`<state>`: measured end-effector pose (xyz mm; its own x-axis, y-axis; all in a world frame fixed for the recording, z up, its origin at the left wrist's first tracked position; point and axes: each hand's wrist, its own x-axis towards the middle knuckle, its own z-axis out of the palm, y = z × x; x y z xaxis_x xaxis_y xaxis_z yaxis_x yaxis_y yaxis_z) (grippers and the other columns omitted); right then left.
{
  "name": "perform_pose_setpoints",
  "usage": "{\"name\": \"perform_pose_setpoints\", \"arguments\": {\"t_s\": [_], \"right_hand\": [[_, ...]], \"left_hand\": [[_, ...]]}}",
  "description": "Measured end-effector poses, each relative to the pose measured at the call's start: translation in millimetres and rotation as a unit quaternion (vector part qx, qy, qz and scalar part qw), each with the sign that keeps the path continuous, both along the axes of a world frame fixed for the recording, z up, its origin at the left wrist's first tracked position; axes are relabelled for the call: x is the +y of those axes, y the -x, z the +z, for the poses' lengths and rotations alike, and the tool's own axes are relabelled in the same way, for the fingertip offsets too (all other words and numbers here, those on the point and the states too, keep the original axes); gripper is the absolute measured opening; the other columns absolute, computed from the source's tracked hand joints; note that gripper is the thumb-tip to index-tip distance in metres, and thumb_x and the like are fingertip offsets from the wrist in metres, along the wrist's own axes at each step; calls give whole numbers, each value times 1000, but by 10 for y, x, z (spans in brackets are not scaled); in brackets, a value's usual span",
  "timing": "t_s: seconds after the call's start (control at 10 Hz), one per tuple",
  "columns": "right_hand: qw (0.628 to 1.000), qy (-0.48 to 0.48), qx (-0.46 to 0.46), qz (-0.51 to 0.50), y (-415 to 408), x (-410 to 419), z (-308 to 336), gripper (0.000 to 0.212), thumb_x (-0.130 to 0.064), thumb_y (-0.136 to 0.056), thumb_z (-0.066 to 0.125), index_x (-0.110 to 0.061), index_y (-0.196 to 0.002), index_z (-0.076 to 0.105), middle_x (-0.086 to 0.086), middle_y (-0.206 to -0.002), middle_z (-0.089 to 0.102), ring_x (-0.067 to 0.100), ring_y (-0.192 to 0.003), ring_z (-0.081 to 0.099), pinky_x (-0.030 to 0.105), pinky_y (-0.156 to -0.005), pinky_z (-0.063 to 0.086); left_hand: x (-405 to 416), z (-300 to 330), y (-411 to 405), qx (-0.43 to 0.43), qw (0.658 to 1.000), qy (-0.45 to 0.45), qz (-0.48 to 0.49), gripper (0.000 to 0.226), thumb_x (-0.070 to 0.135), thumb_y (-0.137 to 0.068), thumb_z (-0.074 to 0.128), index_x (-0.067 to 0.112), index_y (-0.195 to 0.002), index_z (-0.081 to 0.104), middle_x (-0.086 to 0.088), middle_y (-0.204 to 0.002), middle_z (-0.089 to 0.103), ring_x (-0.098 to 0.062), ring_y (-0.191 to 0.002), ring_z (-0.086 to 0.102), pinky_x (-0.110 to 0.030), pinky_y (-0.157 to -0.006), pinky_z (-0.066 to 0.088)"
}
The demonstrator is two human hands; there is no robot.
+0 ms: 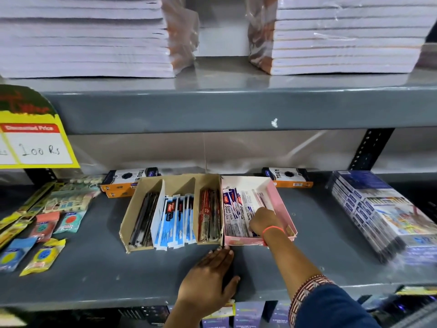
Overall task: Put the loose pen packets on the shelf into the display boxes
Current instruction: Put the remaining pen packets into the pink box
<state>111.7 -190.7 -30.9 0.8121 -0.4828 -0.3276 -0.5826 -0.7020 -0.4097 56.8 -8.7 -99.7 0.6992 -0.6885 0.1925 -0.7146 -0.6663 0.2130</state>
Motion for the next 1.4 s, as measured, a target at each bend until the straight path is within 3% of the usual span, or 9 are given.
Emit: {"name": "perform_pose_setpoints", "arguments": {"t_s": [0.1, 0.2, 0.5, 0.8, 0.9, 1.0, 1.1, 1.2, 1.4], "right_hand": [[1000, 13, -7, -12, -2, 58, 11, 37, -7, -90, 42, 0, -126, 47, 19, -125, 60, 33, -116, 58, 41, -97, 51], [999, -20, -5, -30, -23, 95, -12, 43, -6, -92, 41, 4, -134, 35, 19, -130, 57, 34, -119, 57, 42, -99, 49], [1000, -11, -4, -29, -61, 50, 5, 34, -5, -89, 43, 0, -119, 57, 20, -126, 60, 33, -116, 59, 38, -95, 50], [998, -61, -7, -25, -118, 5, 16, 40, -13, -88, 49, -1, -125, 56, 19, -124, 62, 34, -114, 60, 42, -95, 52], [998, -55, 4, -18, -84, -37, 56, 38, -12, -90, 47, 1, -125, 55, 20, -126, 61, 33, -117, 59, 39, -96, 49], [999, -39, 11, -9, -58, -94, 47, 36, -15, -90, 48, -1, -122, 58, 17, -124, 63, 31, -116, 60, 36, -94, 49], [999, -39, 13, -7, -49, -121, 21, 35, -17, -89, 50, -2, -119, 61, 14, -112, 66, 30, -108, 63, 35, -92, 50], [998, -52, -9, -20, -34, -151, 49, 34, -14, -88, 50, 1, -117, 62, 13, -97, 62, 25, -84, 55, 36, -93, 51], [996, 31, -78, -21, 37, -435, 450, 29, -16, -91, 46, -1, -111, 61, 19, -115, 66, 35, -105, 63, 37, -89, 50]], "left_hand": [[8, 63, -9, 31, 999, 0, 17, 70, 58, -84, 21, 20, -139, 39, 6, -144, 36, -11, -131, 34, -17, -105, 9], [14, 37, 7, 71, 997, -8, 16, 56, 53, -81, 40, 17, -115, 65, 3, -117, 65, -13, -104, 62, -22, -92, 34], [19, -21, -1, 30, 999, 10, 14, 55, 55, -88, 30, 23, -113, 67, 8, -116, 65, -7, -102, 61, -18, -88, 42], [33, 4, 3, 25, 999, -12, 15, 52, 55, -85, 35, 24, -112, 67, 9, -115, 65, -6, -102, 61, -17, -89, 38], [36, 74, 15, 12, 1000, -7, 21, 57, 56, -81, 37, 22, -120, 62, 8, -127, 57, -7, -112, 56, -18, -97, 27], [13, 160, 13, 126, 991, -48, 27, 69, 60, -85, 19, 22, -140, 37, 10, -145, 24, -4, -132, 26, -16, -104, 0], [10, 86, 21, 28, 1000, 1, 3, 59, 57, -89, 24, 23, -118, 63, 8, -125, 58, -6, -111, 56, -18, -97, 27], [28, -30, -26, 26, 999, 18, 8, 57, 55, -85, 35, 22, -124, 58, 8, -132, 51, -6, -118, 50, -20, -101, 21], [26, 23, -16, 18, 999, 29, 12, 60, 56, -86, 29, 24, -133, 49, 11, -138, 40, -1, -124, 38, -17, -104, 11]]}}
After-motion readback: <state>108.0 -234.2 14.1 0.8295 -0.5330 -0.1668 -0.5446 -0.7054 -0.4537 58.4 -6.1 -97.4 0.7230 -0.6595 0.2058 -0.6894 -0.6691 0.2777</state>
